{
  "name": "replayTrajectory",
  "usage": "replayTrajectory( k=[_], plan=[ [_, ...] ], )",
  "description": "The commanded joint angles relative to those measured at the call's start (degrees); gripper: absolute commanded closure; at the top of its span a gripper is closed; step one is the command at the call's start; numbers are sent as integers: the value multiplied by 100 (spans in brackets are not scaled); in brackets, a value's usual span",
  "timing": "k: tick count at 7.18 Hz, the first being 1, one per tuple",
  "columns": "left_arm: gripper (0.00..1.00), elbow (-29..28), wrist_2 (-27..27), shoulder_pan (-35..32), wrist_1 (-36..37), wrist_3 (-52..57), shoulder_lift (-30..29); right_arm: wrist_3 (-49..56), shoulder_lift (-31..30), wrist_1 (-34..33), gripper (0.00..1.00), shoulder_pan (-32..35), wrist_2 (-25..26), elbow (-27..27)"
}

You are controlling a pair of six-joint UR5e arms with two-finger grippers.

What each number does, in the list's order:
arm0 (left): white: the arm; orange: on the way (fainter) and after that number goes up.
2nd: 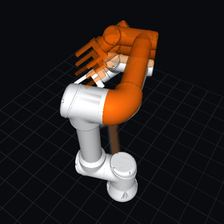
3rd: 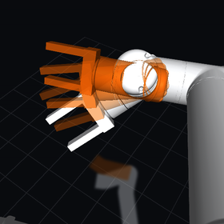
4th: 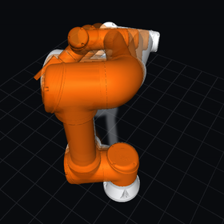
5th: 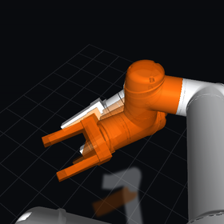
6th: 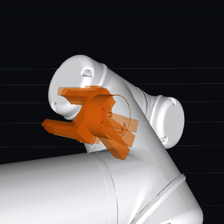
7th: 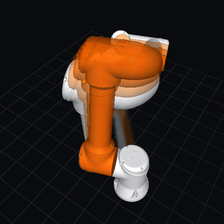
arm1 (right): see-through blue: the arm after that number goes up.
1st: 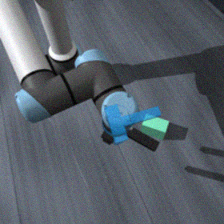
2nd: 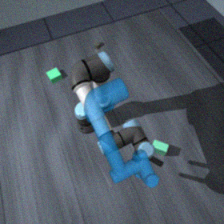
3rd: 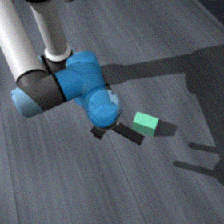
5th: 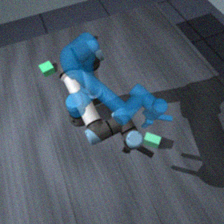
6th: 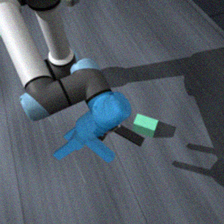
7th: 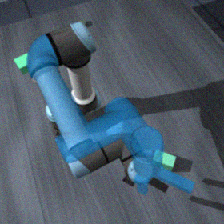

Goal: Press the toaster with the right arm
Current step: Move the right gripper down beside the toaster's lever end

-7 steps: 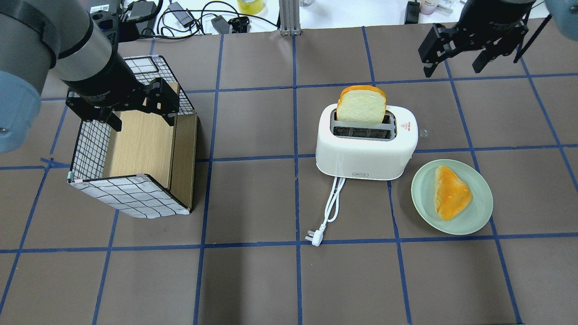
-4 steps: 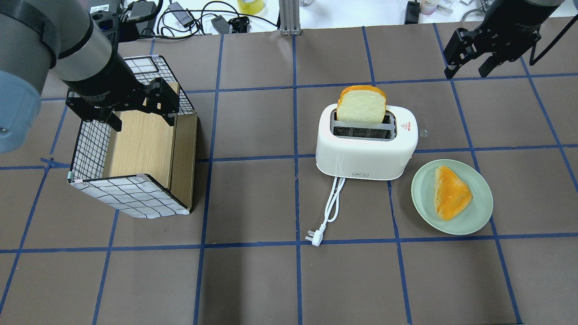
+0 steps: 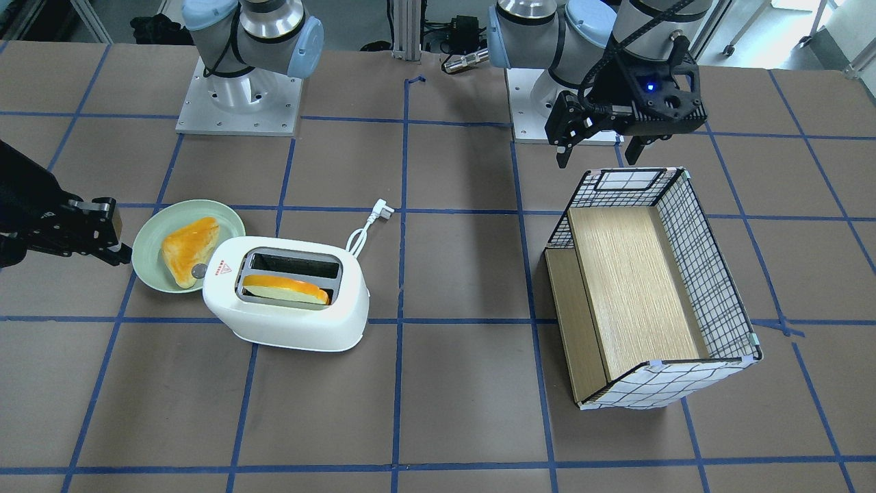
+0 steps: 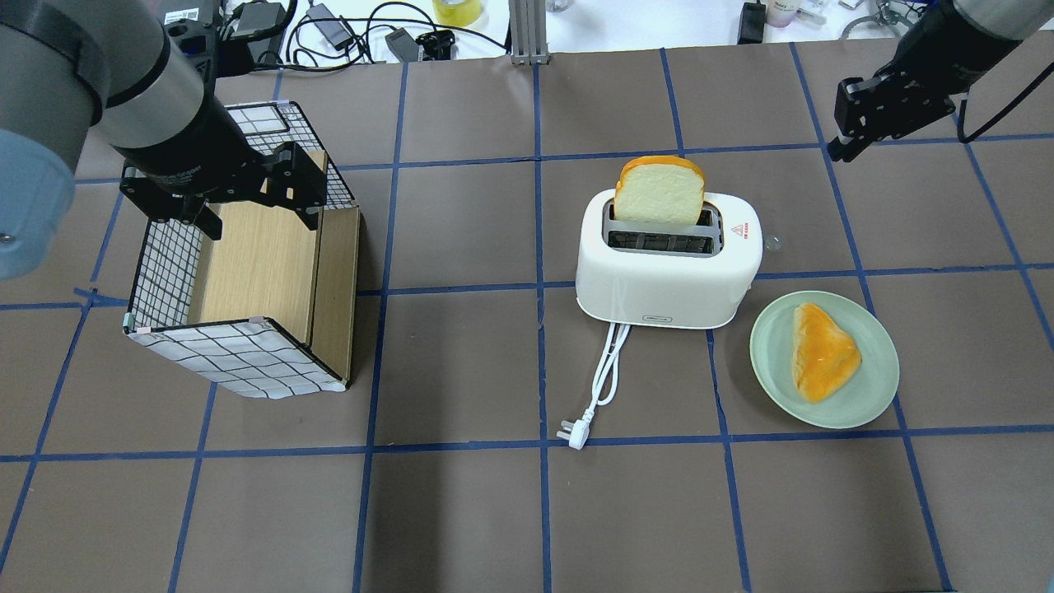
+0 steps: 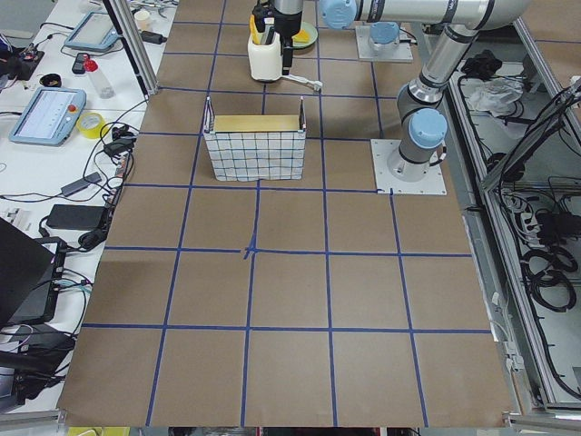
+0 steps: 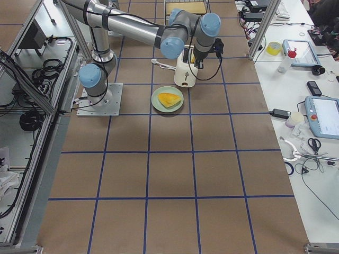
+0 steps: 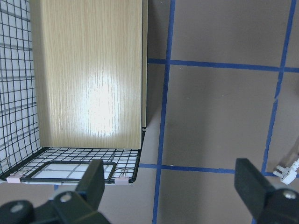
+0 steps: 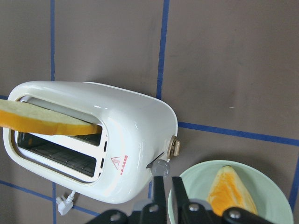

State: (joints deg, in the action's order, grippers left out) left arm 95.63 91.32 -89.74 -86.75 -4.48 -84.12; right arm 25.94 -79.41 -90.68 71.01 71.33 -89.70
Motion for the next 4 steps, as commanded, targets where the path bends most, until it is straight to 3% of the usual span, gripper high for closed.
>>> replayTrajectory(
  k=[1,2,4],
  plan=[
    [0,0,0,0,0,0,1,25,22,6,93,-35,-284,-363],
    [0,0,0,0,0,0,1,42,57,-20,95,-35,-582,-477],
    [0,0,-9,0,0,0,1,60,136,-37,100,-148,-637,-496]
  ],
)
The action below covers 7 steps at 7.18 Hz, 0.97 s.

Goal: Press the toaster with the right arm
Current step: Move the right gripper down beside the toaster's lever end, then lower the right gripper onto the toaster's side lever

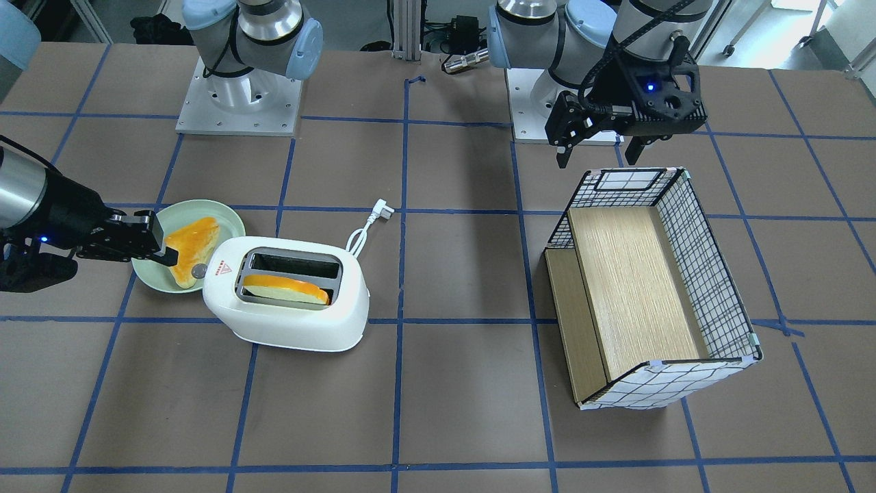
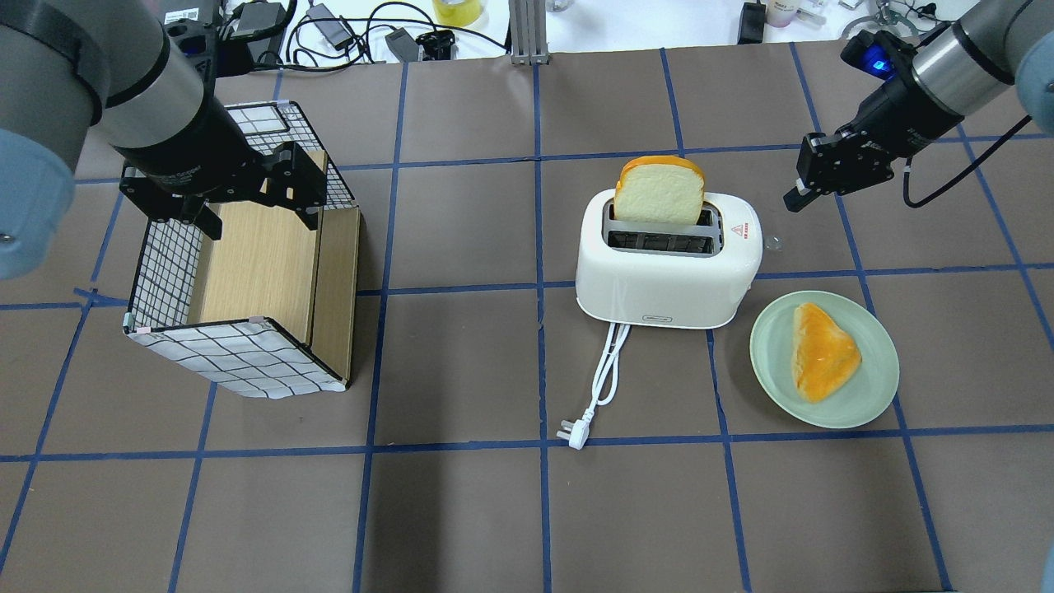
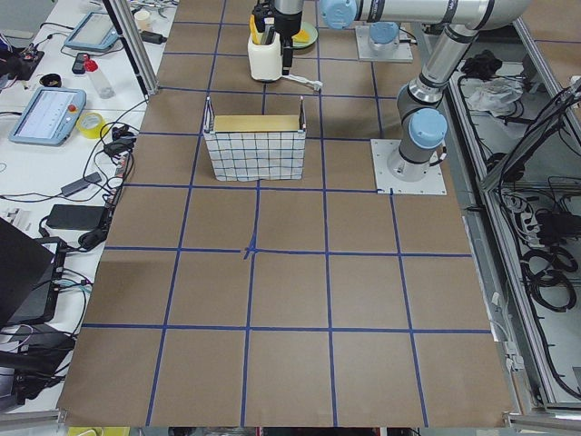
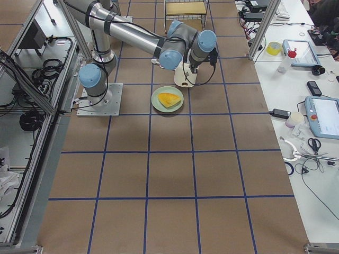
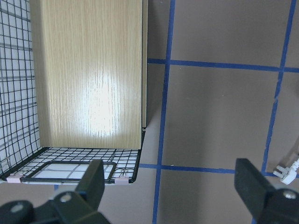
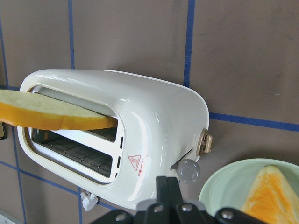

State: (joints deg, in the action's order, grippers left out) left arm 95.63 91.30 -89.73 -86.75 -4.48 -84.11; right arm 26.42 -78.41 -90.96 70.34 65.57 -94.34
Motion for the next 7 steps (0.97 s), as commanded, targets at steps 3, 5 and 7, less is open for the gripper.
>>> replayTrajectory(
  k=[3,5,7],
  plan=[
    [0,0,2,0,0,0,0,284,202,8,100,-284,-61,-41],
    [0,0,2,0,0,0,0,276,238,17,100,-284,-376,-198],
    [0,0,2,0,0,0,-9,284,238,17,100,-284,-510,-357]
  ],
)
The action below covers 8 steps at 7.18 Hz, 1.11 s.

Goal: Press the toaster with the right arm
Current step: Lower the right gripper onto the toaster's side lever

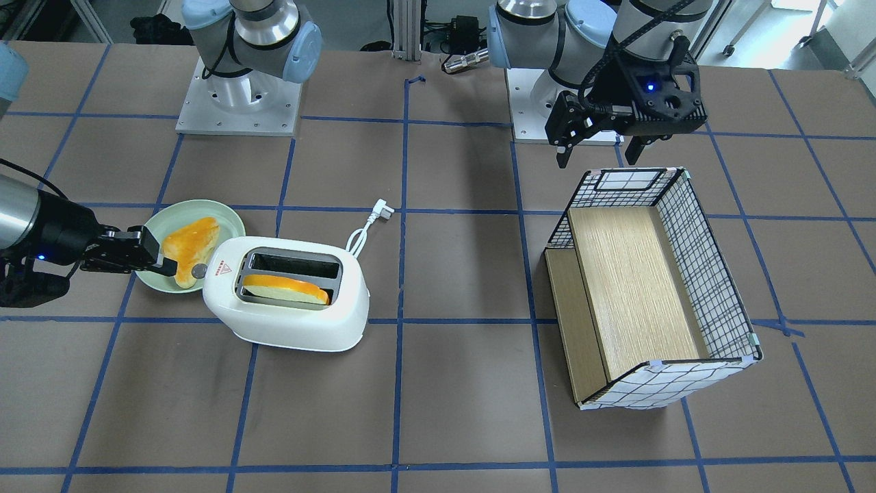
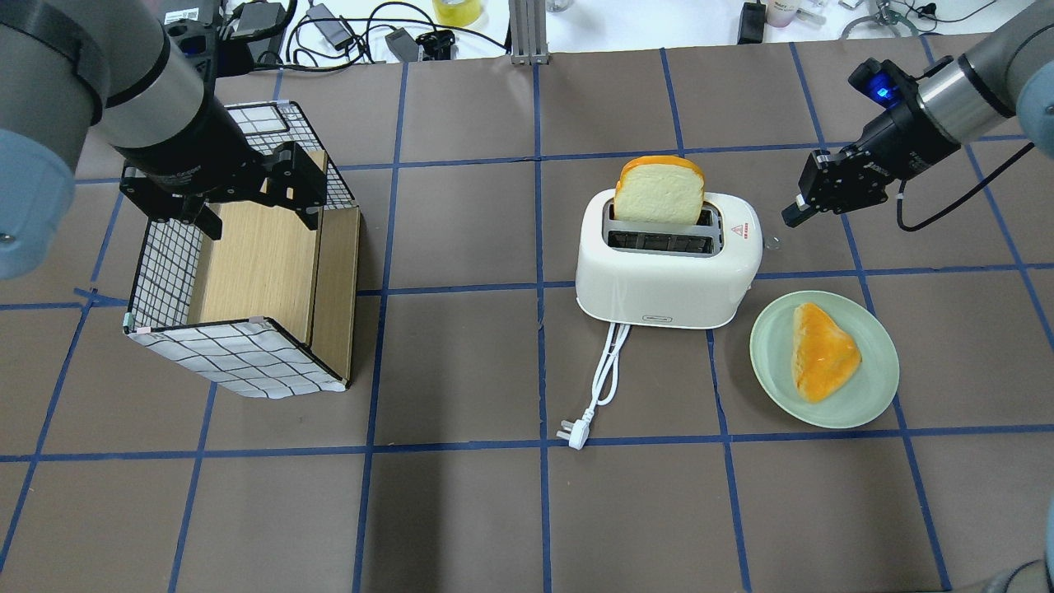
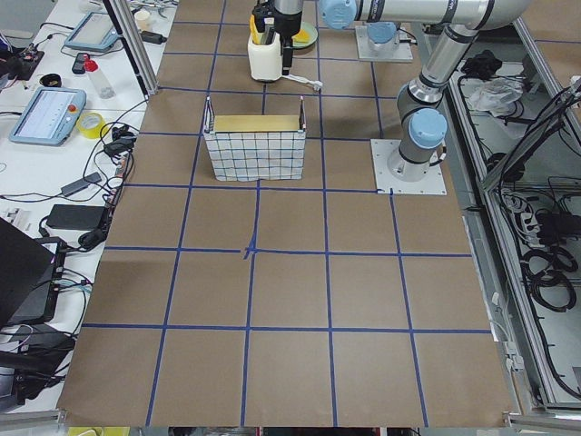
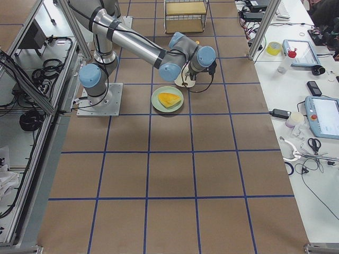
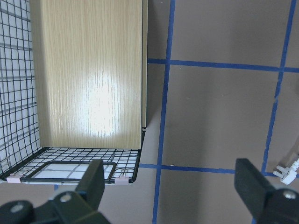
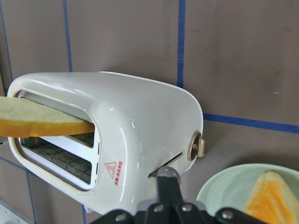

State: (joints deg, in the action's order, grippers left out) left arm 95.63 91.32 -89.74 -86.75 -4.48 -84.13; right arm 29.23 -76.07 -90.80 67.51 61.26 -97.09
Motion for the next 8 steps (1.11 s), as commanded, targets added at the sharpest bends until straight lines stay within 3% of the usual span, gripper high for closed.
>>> replayTrajectory(
  k=[1,8],
  plan=[
    [0,0,0,0,0,0,2,4,4,-8,100,-1,-71,-126],
    [0,0,0,0,0,0,2,-57,100,-192,100,-1,8,-416]
  ],
)
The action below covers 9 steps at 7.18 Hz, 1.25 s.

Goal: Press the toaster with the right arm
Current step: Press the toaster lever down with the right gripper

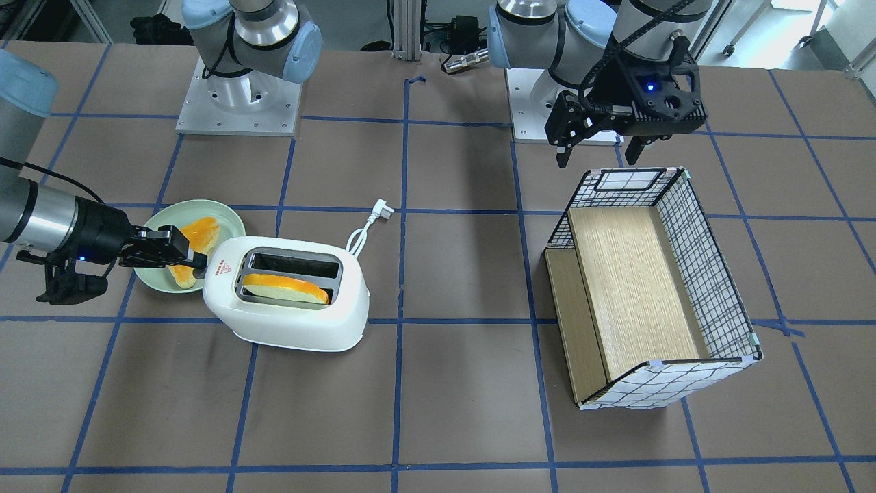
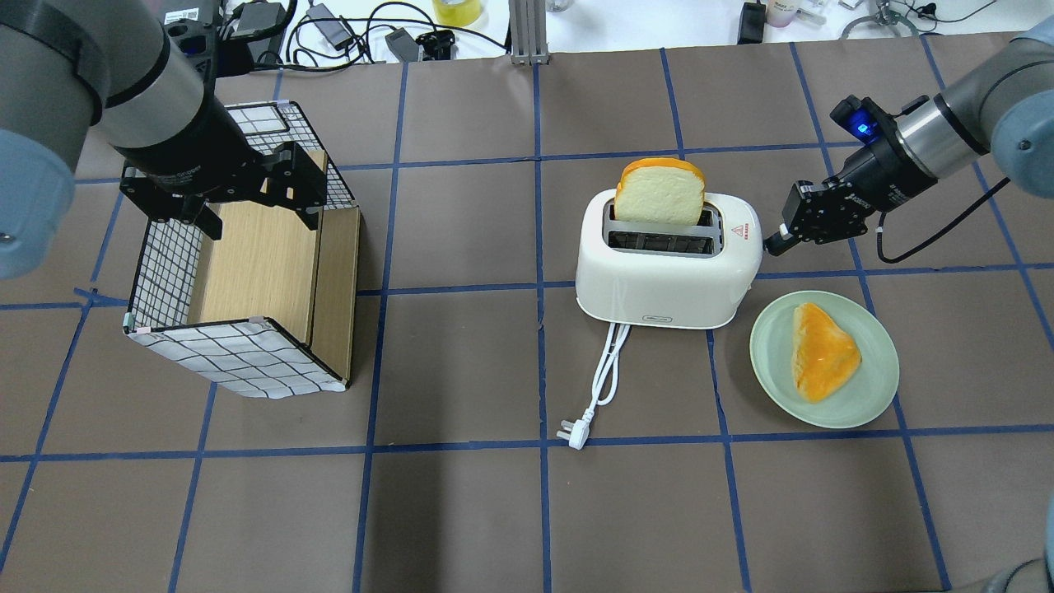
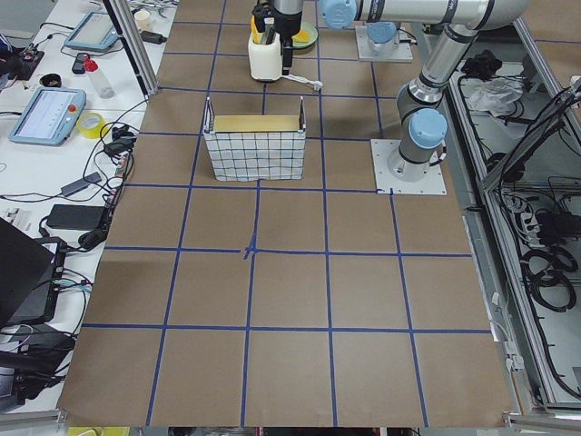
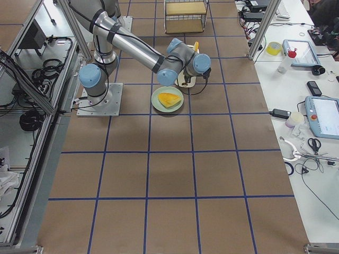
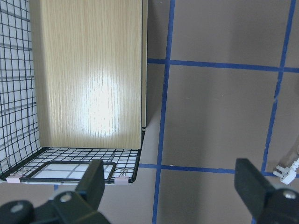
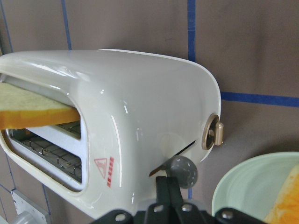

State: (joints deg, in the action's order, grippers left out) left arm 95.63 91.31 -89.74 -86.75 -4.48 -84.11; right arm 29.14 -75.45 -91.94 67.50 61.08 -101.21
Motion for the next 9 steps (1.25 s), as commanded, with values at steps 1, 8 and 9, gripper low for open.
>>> replayTrajectory(
  k=[1,8,9],
  plan=[
    [0,0,1,0,0,0,0,-57,83,-131,100,0,35,-4],
    [0,0,1,0,0,0,0,-514,443,-342,100,0,62,-91],
    [0,0,1,0,0,0,0,-662,452,-455,100,0,62,-144]
  ],
)
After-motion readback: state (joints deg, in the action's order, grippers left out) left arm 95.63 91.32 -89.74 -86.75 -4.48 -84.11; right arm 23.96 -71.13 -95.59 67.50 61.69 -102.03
